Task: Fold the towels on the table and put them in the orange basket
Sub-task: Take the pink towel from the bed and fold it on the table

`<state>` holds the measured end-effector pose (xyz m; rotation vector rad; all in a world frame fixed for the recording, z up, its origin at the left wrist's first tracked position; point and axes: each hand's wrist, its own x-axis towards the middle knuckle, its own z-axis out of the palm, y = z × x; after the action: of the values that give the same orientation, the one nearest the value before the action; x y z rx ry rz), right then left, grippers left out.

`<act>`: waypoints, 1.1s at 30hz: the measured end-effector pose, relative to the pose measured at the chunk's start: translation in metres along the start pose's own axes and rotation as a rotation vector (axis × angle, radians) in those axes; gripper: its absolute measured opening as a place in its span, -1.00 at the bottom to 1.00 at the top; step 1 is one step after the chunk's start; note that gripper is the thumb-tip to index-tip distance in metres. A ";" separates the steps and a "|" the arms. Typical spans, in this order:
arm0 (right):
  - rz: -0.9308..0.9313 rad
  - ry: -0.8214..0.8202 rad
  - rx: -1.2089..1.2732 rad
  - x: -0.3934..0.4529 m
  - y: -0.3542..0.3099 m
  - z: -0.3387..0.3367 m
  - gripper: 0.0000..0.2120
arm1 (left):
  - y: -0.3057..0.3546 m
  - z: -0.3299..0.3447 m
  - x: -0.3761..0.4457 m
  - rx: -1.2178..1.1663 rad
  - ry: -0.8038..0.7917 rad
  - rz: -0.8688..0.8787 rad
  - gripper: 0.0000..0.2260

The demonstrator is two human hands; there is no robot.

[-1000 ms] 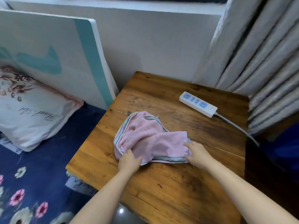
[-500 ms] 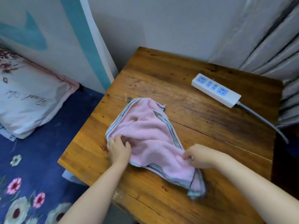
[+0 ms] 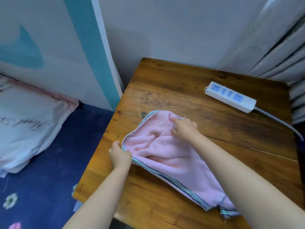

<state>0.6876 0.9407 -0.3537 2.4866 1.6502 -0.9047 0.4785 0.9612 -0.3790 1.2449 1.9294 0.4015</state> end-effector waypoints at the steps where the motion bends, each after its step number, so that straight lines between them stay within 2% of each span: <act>1: 0.074 -0.015 -0.028 0.002 -0.005 0.003 -0.77 | 0.004 -0.003 0.007 -0.059 -0.039 -0.037 -0.57; 2: 0.110 -0.028 -0.063 0.000 -0.005 0.003 -0.85 | 0.006 -0.004 0.010 -0.125 -0.075 -0.072 -0.55; 5: 0.179 0.068 -0.021 -0.013 0.004 -0.016 -0.78 | 0.020 -0.005 0.022 -0.226 -0.175 -0.053 -0.56; 7: 0.259 0.238 0.150 -0.032 0.024 -0.040 -0.82 | 0.041 -0.003 0.022 -0.304 -0.231 -0.004 -0.59; 11: 0.357 0.625 0.543 -0.084 0.063 -0.084 -0.88 | 0.113 0.004 0.003 -0.628 -0.359 0.094 -0.59; 14: 0.339 0.833 0.711 -0.110 0.072 -0.108 -0.88 | 0.161 0.005 -0.012 -0.776 -0.405 0.238 -0.60; 16: 0.314 0.910 0.754 -0.132 0.077 -0.115 -0.88 | 0.180 0.004 -0.019 -0.816 -0.458 0.277 -0.63; 18: 0.372 0.860 0.697 -0.151 0.088 -0.104 -0.79 | 0.182 0.007 -0.021 -0.741 -0.511 0.304 -0.66; 19: 0.449 0.775 0.623 -0.159 0.093 -0.091 -0.74 | 0.176 0.009 -0.020 -0.664 -0.522 0.313 -0.68; 20: 0.536 0.641 0.539 -0.165 0.098 -0.075 -0.71 | 0.166 0.013 -0.016 -0.563 -0.517 0.325 -0.70; 22: 0.676 0.273 0.381 -0.178 0.104 -0.034 -0.69 | 0.135 0.022 -0.013 -0.281 -0.517 0.352 -0.72; 24: 0.725 -0.042 0.327 -0.187 0.104 0.009 -0.69 | 0.098 0.028 -0.010 0.028 -0.550 0.341 -0.69; 26: 0.716 -0.213 0.359 -0.190 0.103 0.040 -0.67 | 0.066 0.031 -0.008 0.254 -0.596 0.295 -0.65; 28: 0.725 -0.209 0.399 -0.186 0.104 0.055 -0.67 | 0.043 0.033 -0.006 0.369 -0.621 0.256 -0.62; 30: 0.769 -0.033 0.367 -0.177 0.106 0.058 -0.73 | 0.031 0.032 -0.004 0.428 -0.619 0.230 -0.64; 33: 0.776 0.221 0.307 -0.159 0.103 0.059 -0.75 | 0.022 0.031 0.000 0.439 -0.605 0.256 -0.78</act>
<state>0.7056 0.7427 -0.3566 3.1142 0.4530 -0.8227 0.5158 0.9674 -0.3851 1.6687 1.3724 -0.2750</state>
